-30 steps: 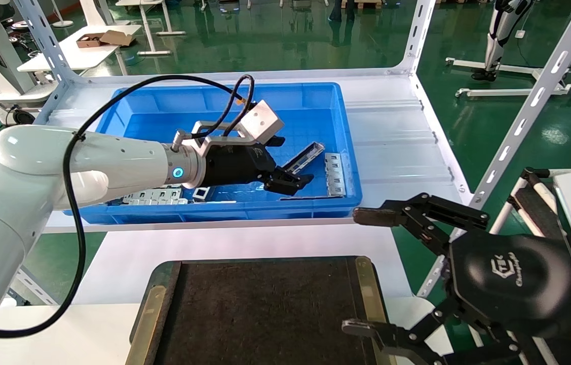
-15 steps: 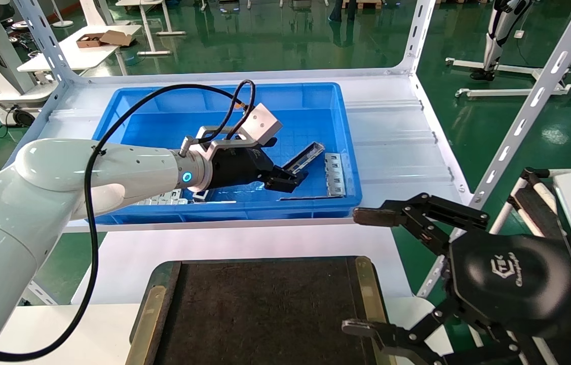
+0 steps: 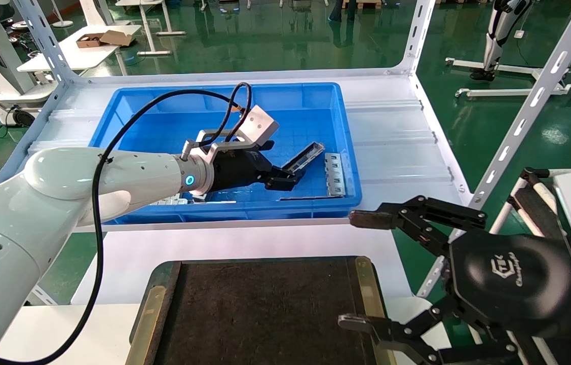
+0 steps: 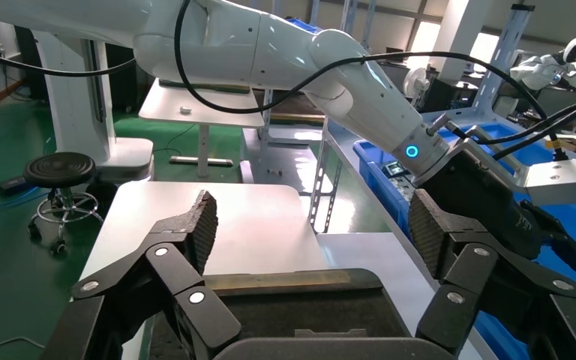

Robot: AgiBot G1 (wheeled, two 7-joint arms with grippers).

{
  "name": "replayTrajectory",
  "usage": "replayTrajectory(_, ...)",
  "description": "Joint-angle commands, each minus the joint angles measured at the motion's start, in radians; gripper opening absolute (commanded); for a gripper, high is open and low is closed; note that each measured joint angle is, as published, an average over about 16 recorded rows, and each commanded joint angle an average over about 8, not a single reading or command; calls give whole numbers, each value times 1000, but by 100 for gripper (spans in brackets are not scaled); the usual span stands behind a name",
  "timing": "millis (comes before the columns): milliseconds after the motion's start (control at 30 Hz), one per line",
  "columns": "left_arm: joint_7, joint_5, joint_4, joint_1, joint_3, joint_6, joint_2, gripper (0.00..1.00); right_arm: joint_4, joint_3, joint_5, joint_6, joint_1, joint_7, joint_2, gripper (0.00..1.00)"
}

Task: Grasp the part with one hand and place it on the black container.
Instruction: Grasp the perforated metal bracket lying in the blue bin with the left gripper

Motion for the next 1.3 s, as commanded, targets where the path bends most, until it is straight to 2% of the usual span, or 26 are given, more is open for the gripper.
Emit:
replayTrajectory(33, -4, -13, 2, 2, 13, -10, 0, 0, 0, 0, 0, 0, 0, 0, 0, 0)
replayTrajectory(800, 2, -132, 22, 7, 119, -43, -3, 0, 0, 0, 0, 0, 0, 0, 0, 0)
replayTrajectory(1300, 42, -252, 23, -42, 112, -31, -10, 0, 0, 0, 0, 0, 0, 0, 0, 0)
